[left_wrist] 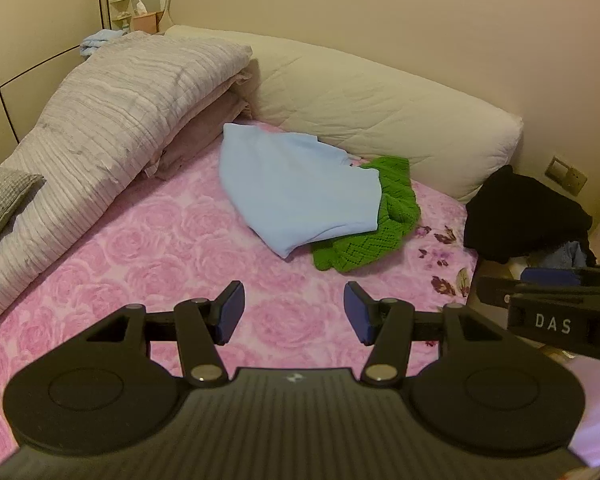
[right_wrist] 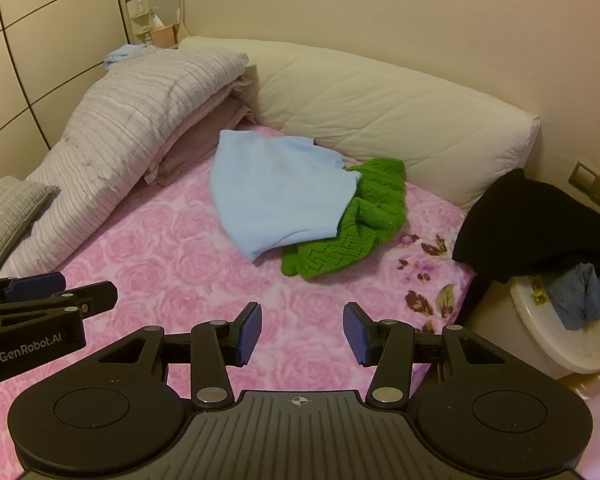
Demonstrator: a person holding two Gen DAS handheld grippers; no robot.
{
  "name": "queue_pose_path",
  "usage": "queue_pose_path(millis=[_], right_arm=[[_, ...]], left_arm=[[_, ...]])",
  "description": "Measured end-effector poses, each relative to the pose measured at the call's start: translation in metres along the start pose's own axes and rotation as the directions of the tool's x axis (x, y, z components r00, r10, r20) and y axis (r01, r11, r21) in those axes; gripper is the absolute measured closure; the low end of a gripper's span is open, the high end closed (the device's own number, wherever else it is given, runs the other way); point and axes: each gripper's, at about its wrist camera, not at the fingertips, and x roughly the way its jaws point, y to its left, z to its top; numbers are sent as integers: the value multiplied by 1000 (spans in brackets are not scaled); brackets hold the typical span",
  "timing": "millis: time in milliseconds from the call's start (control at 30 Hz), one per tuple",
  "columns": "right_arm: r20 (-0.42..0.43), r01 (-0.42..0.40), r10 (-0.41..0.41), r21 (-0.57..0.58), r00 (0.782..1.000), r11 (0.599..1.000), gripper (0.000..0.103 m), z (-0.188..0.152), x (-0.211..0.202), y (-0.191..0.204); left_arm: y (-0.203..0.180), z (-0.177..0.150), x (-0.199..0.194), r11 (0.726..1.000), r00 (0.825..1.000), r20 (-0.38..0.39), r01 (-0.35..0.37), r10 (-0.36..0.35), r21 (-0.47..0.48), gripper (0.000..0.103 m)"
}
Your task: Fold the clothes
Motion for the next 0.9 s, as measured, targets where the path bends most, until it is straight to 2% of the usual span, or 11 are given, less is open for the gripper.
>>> queue_pose_path(millis=[267,333,900], right_arm=[[6,-2,2,-5,1000,1000,54,-1,-2,5],[6,-3,3,-8,1000,1000,54,-2,-3,5],[5,-14,15,-53,1000,998,54,-6,-6,30]], left_arm=[[11,-5,-2,999,1000,4,18,-18,-31,52],[0,-8,-5,999,1000,3,-7,7,-32,52],[23,-25,-14,998,999,-13,-32,32,-61,52]])
